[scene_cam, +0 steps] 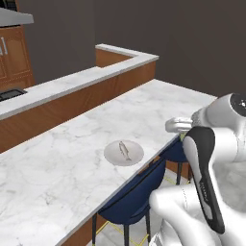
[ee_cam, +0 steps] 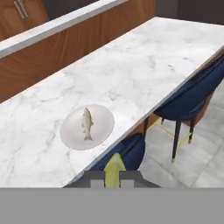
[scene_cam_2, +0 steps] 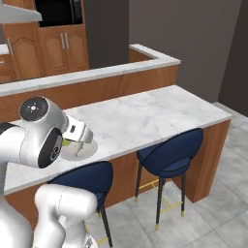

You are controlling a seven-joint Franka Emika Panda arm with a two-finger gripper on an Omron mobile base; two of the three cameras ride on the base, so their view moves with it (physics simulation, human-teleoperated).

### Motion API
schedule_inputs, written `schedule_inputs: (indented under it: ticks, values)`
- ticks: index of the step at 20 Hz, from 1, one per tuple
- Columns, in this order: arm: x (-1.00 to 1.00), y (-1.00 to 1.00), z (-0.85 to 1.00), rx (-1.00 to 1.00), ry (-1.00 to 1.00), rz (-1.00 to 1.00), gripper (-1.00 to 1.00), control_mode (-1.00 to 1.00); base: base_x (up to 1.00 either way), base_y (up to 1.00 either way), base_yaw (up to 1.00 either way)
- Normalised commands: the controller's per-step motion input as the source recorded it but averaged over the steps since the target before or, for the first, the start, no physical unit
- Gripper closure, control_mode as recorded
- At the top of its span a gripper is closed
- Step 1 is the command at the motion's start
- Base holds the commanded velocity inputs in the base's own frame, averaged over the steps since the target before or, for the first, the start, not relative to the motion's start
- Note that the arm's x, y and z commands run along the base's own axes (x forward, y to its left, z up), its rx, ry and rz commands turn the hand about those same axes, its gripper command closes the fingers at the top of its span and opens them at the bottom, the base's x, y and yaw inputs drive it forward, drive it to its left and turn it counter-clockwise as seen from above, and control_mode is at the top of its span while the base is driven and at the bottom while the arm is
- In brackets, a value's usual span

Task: Take the lemon wedge from the fridge and place it on the plate with fish on the dining counter.

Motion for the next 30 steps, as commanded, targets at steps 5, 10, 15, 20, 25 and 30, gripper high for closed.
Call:
schedule_inputs:
  ticks: [5, 10, 15, 20, 25, 30]
  values:
    - [1.00, 0.15, -0.39, 0.11, 0.01, 0.45, 1.00, -1.00, 0.00, 0.00, 0.00]
    - [1.00, 0.52, -0.48, -0.03, 0.10, 0.16, 1.00, -1.00, 0.00, 0.00, 0.00]
    - [1.00, 0.95, -0.36, -0.23, 0.31, -0.24, 1.00, -1.00, 0.00, 0.00, 0.00]
    - [0.77, 0.55, -0.22, -0.14, 0.34, -0.21, 1.00, -1.00, 0.00, 0.00, 0.00]
    - [0.34, 0.00, -0.21, 0.00, 0.11, 0.00, 1.00, -1.00, 0.00, 0.00, 0.00]
    - [0.27, -0.17, -0.50, -0.03, 0.11, 0.00, 1.00, -1.00, 0.00, 0.00, 0.00]
